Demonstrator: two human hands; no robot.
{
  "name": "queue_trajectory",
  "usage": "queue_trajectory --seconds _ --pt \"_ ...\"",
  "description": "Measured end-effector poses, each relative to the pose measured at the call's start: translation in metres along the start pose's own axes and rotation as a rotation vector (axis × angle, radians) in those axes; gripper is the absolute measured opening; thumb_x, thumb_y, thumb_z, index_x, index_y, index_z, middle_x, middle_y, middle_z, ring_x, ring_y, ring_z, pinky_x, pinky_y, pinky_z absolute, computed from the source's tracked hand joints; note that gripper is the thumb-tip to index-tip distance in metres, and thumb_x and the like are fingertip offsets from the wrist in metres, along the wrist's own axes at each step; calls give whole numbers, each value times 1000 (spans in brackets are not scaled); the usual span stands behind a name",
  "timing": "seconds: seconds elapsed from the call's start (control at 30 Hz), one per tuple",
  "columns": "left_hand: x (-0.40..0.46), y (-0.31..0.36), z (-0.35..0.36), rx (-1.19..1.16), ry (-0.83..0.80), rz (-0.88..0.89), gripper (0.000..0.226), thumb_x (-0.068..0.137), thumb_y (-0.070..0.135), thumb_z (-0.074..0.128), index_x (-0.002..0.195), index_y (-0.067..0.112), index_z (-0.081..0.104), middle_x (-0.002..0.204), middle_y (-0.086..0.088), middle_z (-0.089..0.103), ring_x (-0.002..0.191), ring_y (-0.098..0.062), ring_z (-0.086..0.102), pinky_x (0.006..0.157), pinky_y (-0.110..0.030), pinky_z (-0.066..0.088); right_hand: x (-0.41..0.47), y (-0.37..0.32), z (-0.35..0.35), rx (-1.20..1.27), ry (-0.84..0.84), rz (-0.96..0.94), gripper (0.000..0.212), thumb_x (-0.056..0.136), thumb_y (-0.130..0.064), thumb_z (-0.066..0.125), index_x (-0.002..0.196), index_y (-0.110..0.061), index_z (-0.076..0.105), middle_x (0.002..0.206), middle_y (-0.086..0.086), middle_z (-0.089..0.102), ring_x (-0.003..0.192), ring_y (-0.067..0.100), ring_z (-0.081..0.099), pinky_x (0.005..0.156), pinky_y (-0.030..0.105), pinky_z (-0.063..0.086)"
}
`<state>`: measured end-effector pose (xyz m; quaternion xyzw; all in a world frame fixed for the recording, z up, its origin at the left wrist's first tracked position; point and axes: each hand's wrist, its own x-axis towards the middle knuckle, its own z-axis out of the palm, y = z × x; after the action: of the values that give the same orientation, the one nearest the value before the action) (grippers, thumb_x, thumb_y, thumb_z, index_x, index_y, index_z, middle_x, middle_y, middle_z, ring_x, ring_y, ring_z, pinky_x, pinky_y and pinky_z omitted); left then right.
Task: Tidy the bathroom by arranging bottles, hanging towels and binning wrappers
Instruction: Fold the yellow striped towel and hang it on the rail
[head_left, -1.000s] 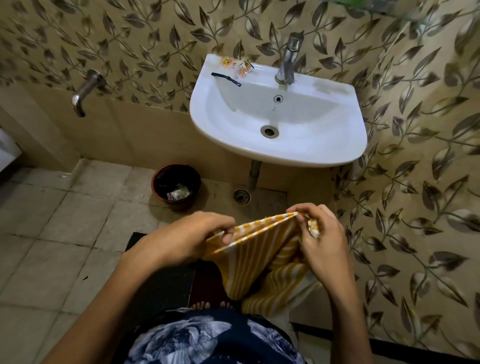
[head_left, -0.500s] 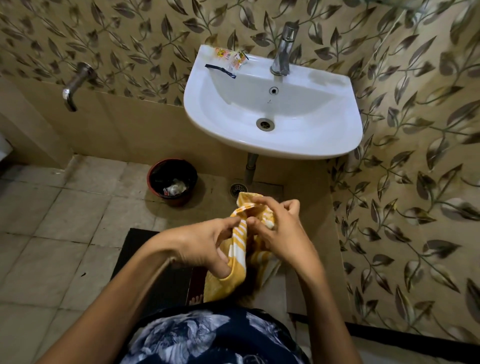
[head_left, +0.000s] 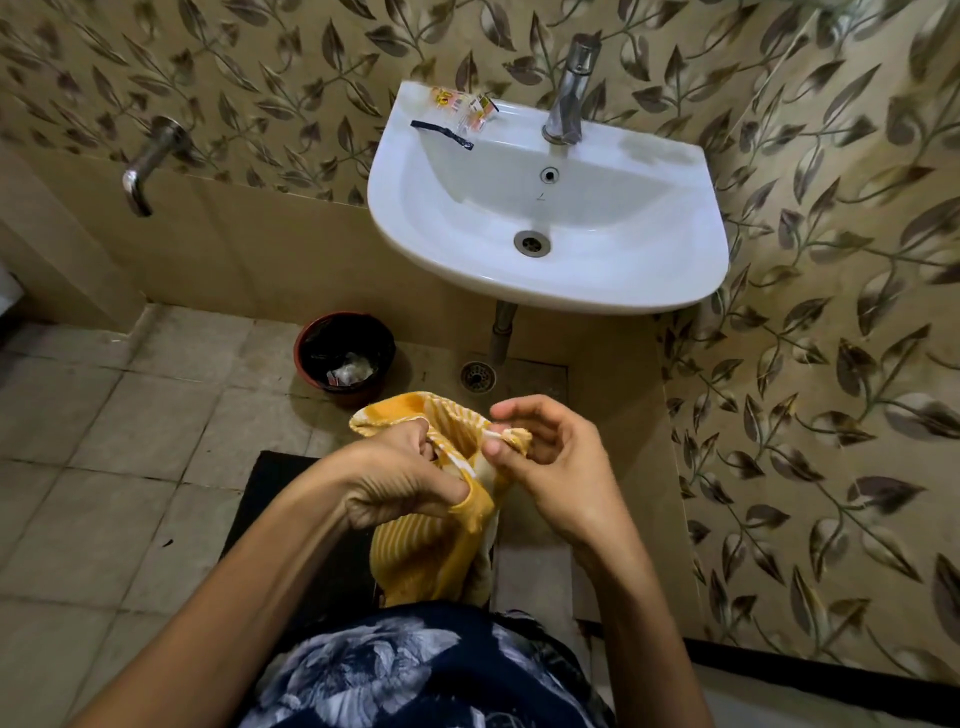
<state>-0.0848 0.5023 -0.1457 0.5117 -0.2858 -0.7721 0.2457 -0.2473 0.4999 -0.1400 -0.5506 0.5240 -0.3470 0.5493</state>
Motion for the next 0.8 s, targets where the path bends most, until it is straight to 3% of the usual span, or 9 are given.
queue_trajectory --seconds 0.07,0.1,0.17,0.23,0.37,0.47,0.53,0.67,0.8 --pt "-2 3 0 -27 -14 -7 50 54 -19 68 101 -2 62 90 -13 67 69 -15 66 56 -33 59 -5 -7 4 -1 -2 -15 27 79 1 71 89 -25 69 88 -6 73 85 2 69 75 17 53" --pt "-4 6 2 -37 -7 -13 33 64 -24 62 84 1 71 74 -8 69 61 -13 66 56 -31 59 -9 -9 6 -9 -1 -16 28 81 1 68 91 -24 70 90 -6 73 87 2 69 76 17 53" --pt "-4 7 3 -74 42 -14 43 75 -26 51 57 6 73 55 -2 66 51 -9 65 54 -26 57 -16 -11 11 -63 20 -33 30 85 0 64 98 -26 71 96 -8 74 92 0 68 82 19 54" --pt "-4 8 6 -122 95 -10 35 76 -26 49 63 2 66 50 -3 63 46 -9 63 49 -24 56 -25 -11 16 -182 59 -83 35 87 -1 61 107 -27 70 101 -13 72 96 -4 65 86 18 53" --pt "-3 9 12 -267 164 -21 25 78 -24 47 70 -3 57 52 -10 66 48 -15 67 47 -24 56 -32 -9 18 -390 98 -294 50 80 10 58 121 -18 63 107 -12 67 101 -4 62 86 12 51" --pt "-5 13 15 -423 220 -1 17 79 -23 48 75 -9 57 61 -19 66 48 -20 67 45 -26 56 -31 -9 15 -454 -1 -348 45 84 -16 61 129 -14 58 129 -4 60 120 0 53 102 18 43" --pt "-6 14 17 -466 232 7 14 80 -21 50 81 -10 57 72 -23 66 50 -23 67 47 -29 56 -30 -5 14 -462 -53 -360 58 79 -31 70 132 -12 54 136 -5 52 129 -1 43 107 15 35" --pt "-5 12 21 -442 259 30 13 78 -23 51 79 -12 58 69 -21 66 51 -23 68 47 -31 56 -25 3 12 -437 92 -426 50 73 6 68 120 -9 64 122 1 64 119 -1 51 97 8 42" --pt "-4 12 24 -404 254 32 16 77 -19 55 89 -10 61 79 -21 67 57 -21 69 55 -28 57 -25 -1 9 -411 159 -418 51 70 12 55 111 -14 70 113 -7 66 110 -2 58 92 12 47"
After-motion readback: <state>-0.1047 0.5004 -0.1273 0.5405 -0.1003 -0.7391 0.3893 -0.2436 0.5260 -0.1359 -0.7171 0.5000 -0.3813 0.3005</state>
